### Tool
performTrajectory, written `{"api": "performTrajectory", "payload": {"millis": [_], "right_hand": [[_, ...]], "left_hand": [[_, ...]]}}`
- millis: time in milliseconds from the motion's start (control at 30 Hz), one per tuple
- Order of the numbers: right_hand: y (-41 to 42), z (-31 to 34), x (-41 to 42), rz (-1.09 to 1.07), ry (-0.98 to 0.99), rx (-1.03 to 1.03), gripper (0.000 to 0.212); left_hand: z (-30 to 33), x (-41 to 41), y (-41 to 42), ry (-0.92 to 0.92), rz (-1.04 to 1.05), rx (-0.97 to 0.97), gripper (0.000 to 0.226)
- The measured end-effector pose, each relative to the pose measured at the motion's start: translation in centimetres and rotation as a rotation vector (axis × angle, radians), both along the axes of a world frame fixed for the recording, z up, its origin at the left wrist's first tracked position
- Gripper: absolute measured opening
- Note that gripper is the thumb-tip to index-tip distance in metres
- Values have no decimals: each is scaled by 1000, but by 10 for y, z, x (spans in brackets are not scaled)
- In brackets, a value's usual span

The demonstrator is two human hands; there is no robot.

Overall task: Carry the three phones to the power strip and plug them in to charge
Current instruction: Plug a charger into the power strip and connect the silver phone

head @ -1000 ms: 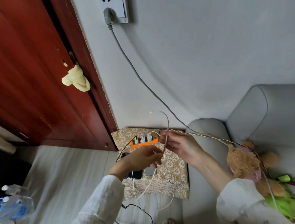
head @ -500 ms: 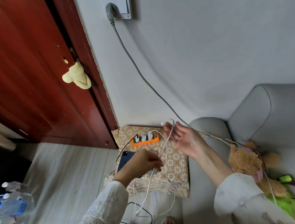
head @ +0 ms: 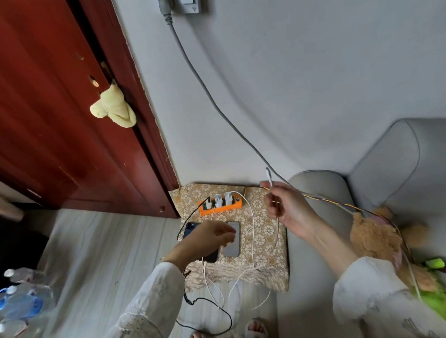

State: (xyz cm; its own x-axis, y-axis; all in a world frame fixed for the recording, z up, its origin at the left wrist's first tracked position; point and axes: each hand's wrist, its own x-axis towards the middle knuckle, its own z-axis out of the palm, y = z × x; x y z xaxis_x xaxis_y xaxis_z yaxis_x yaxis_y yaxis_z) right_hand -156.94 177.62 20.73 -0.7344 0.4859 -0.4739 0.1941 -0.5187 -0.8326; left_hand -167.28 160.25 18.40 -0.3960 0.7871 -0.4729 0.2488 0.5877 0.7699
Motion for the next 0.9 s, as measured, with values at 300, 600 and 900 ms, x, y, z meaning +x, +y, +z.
{"api": "performTrajectory", "payload": {"millis": [300,600,900], "right_hand": [[-10,-89,24,56,-353,41,17],[-6,-264,-1,70,-379,-17,21],[11,-367,3,51,-526,117,18]], "left_hand": [[-101,5,-9,-13,190,-220,27],[-271,4,47,58,269,-351,43],[-355,5,104,327,327,-411,62]]}}
